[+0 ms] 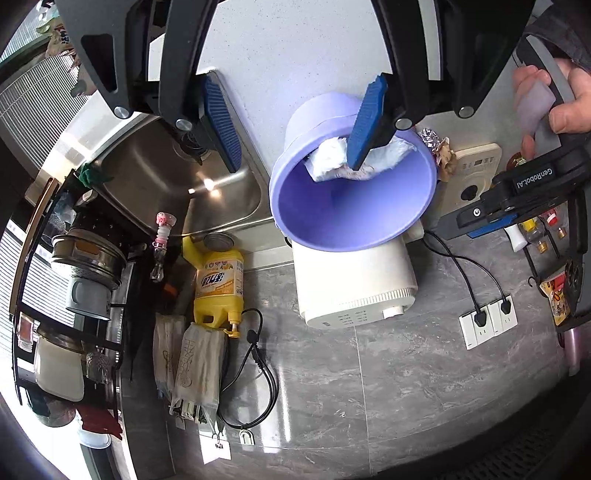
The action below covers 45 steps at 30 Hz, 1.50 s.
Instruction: Collect trash
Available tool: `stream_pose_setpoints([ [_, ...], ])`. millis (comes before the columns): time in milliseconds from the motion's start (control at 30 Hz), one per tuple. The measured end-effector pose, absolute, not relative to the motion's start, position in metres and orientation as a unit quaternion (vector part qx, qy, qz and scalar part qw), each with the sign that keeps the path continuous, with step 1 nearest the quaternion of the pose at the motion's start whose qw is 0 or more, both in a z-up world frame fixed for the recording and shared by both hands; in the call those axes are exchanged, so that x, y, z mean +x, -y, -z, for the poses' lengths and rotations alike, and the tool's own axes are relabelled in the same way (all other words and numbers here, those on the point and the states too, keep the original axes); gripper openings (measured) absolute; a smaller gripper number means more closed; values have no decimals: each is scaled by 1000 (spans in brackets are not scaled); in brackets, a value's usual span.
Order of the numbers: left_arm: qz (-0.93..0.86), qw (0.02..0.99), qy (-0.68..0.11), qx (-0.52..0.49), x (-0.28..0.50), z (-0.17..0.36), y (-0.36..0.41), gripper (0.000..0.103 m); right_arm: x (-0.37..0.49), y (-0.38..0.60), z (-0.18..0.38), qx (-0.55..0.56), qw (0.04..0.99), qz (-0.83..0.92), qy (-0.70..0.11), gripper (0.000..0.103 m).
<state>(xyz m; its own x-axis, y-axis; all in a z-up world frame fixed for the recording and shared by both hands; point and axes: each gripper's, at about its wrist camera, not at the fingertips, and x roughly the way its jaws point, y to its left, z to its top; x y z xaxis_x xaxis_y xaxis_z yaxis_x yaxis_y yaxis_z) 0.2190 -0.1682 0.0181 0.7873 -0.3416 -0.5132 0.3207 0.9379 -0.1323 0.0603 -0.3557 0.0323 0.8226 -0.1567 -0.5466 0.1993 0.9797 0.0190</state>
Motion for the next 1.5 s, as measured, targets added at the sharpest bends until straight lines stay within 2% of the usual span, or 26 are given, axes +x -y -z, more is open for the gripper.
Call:
stream_pose_setpoints([
  [167,135,950,-280,-28,209,-20,131,94,81,341,-26,36,954,66,-290,60],
  [267,108,954,-277,-40,200,-21,109,97,95,327,-23,31,954,48,-294,65],
  [433,71,956,-280,-43,188,-20,79,97,106,298,-26,14,960,22,-278,85],
  [733,13,956,-285,-71,167,-7,31,97,117,255,-19,11,960,-23,-277,95],
  [1067,-14,946,-308,-96,153,22,3,97,121,213,3,12,956,-61,-286,94],
  [1400,-6,935,-333,-122,156,59,-5,96,125,197,49,27,940,-61,-335,77],
  [1500,-3,931,-344,-124,159,71,-3,92,125,195,63,22,937,-61,-344,74],
])
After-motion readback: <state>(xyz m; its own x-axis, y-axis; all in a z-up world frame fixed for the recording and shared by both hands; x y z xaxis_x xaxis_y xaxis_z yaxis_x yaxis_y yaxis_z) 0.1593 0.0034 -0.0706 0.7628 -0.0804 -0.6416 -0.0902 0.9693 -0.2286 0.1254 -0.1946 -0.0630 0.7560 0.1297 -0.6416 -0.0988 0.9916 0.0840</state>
